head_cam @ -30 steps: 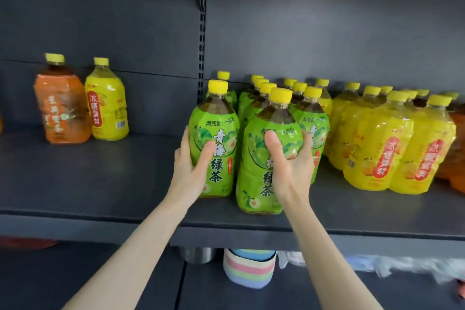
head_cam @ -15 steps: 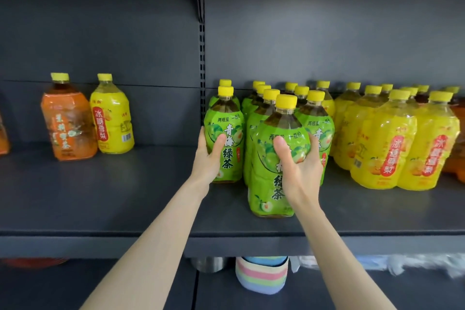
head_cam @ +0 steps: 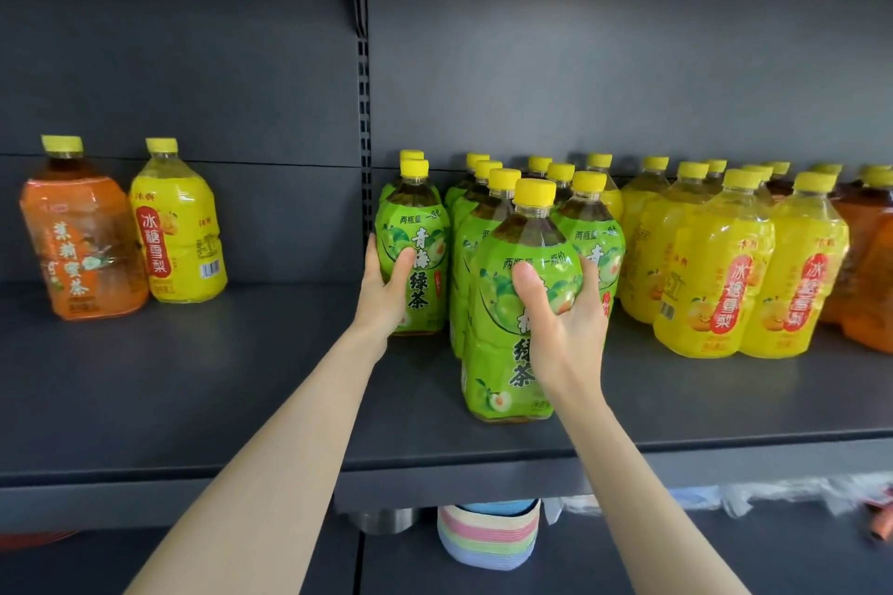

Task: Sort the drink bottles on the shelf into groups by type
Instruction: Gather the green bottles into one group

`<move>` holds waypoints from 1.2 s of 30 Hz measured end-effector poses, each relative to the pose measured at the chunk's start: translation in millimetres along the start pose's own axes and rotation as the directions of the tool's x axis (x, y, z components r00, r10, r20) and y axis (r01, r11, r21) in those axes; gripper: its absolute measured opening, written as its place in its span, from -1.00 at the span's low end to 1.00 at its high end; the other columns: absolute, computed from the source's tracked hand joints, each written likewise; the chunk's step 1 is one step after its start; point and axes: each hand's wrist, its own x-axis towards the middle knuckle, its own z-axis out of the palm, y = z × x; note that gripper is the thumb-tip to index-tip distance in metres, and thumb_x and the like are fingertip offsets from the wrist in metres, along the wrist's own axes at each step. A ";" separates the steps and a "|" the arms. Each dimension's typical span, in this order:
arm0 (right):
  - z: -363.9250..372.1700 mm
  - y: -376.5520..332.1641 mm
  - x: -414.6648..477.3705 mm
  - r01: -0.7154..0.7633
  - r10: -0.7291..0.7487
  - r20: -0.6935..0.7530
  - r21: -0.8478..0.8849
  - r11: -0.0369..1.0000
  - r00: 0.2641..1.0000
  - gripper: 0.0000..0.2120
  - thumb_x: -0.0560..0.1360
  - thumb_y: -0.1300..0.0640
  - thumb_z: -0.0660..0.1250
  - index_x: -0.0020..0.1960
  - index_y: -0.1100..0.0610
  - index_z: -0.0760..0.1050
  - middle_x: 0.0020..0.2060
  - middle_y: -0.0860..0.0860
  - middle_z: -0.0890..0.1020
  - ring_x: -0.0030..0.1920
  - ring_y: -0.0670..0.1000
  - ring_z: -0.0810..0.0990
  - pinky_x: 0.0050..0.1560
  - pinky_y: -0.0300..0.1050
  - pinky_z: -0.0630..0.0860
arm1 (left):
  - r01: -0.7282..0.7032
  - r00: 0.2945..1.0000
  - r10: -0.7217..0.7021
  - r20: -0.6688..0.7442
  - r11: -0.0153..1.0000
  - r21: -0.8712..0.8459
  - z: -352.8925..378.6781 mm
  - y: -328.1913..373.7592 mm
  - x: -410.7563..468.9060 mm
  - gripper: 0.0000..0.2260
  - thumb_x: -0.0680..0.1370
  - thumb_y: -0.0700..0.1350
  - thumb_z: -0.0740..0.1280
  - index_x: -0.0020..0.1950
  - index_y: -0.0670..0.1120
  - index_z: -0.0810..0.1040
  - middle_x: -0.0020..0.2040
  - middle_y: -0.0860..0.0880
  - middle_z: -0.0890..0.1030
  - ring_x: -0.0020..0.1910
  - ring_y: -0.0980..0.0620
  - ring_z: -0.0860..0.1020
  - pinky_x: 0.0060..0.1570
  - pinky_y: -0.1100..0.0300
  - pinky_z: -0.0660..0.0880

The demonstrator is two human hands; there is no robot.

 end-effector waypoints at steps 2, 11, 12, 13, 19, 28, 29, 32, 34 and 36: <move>0.5 3.5 1.4 0.004 -0.004 0.004 0.017 1.000 1.000 -0.17 0.37 -0.20 0.41 0.50 0.11 0.19 -0.43 -0.13 0.44 -0.51 -0.36 0.44 -0.30 -0.58 0.35 | 0.002 1.000 -0.002 -0.001 1.000 0.007 0.1 -1.0 3.6 -0.43 0.58 0.11 0.21 0.53 0.20 0.02 0.41 0.01 0.37 0.33 -0.03 0.40 0.24 -0.16 0.42; 1.2 4.7 1.9 0.009 -0.009 -0.010 -0.006 1.000 1.000 -0.18 0.41 -0.22 0.39 0.50 0.13 0.19 -0.42 -0.17 0.41 -0.47 -0.23 0.48 -0.32 -0.62 0.32 | -0.037 0.999 0.038 -0.022 0.999 0.014 2.7 -4.1 10.9 -0.42 0.59 0.09 0.21 0.53 0.15 0.01 0.44 0.00 0.33 0.37 -0.03 0.36 0.32 -0.14 0.36; 1.2 5.3 1.8 0.014 -0.014 -0.003 -0.008 1.000 1.000 -0.14 0.37 -0.27 0.38 0.50 0.13 0.20 -0.42 -0.16 0.43 -0.47 -0.28 0.48 -0.32 -0.61 0.33 | -0.043 0.999 0.043 -0.023 0.999 0.015 2.7 -4.7 10.6 -0.42 0.58 0.09 0.21 0.53 0.15 0.01 0.44 -0.01 0.33 0.37 -0.03 0.36 0.32 -0.13 0.36; 1.0 5.6 2.3 0.021 -0.021 -0.005 -0.020 1.000 1.000 -0.15 0.36 -0.26 0.37 0.50 0.12 0.20 -0.42 -0.17 0.43 -0.47 -0.26 0.48 -0.32 -0.60 0.33 | -0.045 0.999 0.045 -0.023 0.999 0.019 3.0 -4.9 10.6 -0.41 0.58 0.10 0.22 0.53 0.16 0.01 0.44 -0.01 0.33 0.37 -0.03 0.36 0.32 -0.13 0.36; -0.7 4.6 2.2 0.010 -0.008 0.028 -0.053 0.999 1.000 -0.18 0.37 -0.23 0.38 0.49 0.10 0.20 -0.43 -0.14 0.41 -0.43 -0.24 0.48 -0.26 -0.64 0.31 | 0.036 0.998 -0.041 0.045 0.993 0.110 -4.7 1.4 3.6 -0.36 0.56 0.19 0.19 0.54 0.16 -0.05 0.47 0.02 0.29 0.39 -0.03 0.34 0.33 -0.02 0.33; 10.3 5.7 -6.8 0.020 -0.016 0.067 -0.049 0.999 0.998 -0.06 0.25 -0.43 0.23 0.48 0.07 0.19 -0.56 -0.09 0.48 -0.51 -0.25 0.46 -0.31 -0.38 0.41 | -0.080 0.988 0.095 -0.119 0.988 0.131 -10.2 22.7 -64.0 -0.71 0.62 0.11 0.11 0.18 -0.03 0.44 0.12 0.05 0.52 0.12 0.11 0.47 -0.02 0.29 0.34; 15.6 7.6 -8.5 0.027 -0.023 0.073 -0.051 0.998 0.997 -0.10 0.29 -0.41 0.22 0.48 0.07 0.19 -0.59 -0.10 0.43 -0.53 -0.23 0.44 -0.34 -0.36 0.40 | -0.114 0.988 0.122 -0.094 0.990 0.086 -7.8 26.5 -72.0 -0.71 0.63 0.12 0.07 0.15 -0.01 0.46 0.11 0.06 0.54 0.10 0.14 0.49 -0.02 0.30 0.37; 31.8 6.3 -17.9 0.059 -0.056 0.107 -0.025 0.998 0.993 -0.20 0.33 -0.44 0.17 0.40 0.02 0.21 -0.62 -0.12 0.39 -0.51 -0.16 0.38 -0.34 -0.30 0.36 | -0.162 0.987 0.161 -0.018 0.985 -0.059 -4.0 28.1 -87.3 -0.58 0.63 0.17 -0.02 0.22 -0.02 0.50 0.16 0.02 0.59 0.18 0.10 0.53 0.20 0.12 0.43; 41.3 5.7 -23.4 0.037 -0.035 0.145 -0.013 0.999 0.989 -0.30 0.40 -0.42 0.19 0.33 0.03 0.19 -0.45 -0.16 0.43 -0.40 -0.19 0.42 -0.15 -0.18 0.35 | -0.159 0.986 0.163 0.035 0.982 -0.101 -3.0 25.0 -92.1 -0.43 0.55 0.34 -0.01 0.35 0.02 0.43 0.30 0.02 0.53 0.30 0.10 0.46 0.33 0.04 0.35; 50.2 4.6 -26.0 0.005 0.000 0.201 -0.026 1.000 0.980 -0.50 0.51 -0.31 0.18 0.26 -0.02 0.14 -0.28 -0.15 0.45 -0.21 -0.25 0.49 -0.03 -0.14 0.31 | -0.175 0.983 0.179 0.046 0.982 -0.072 -1.8 22.1 -94.6 -0.24 0.42 0.49 0.01 0.43 0.01 0.35 0.37 0.04 0.46 0.37 0.13 0.38 0.38 0.01 0.28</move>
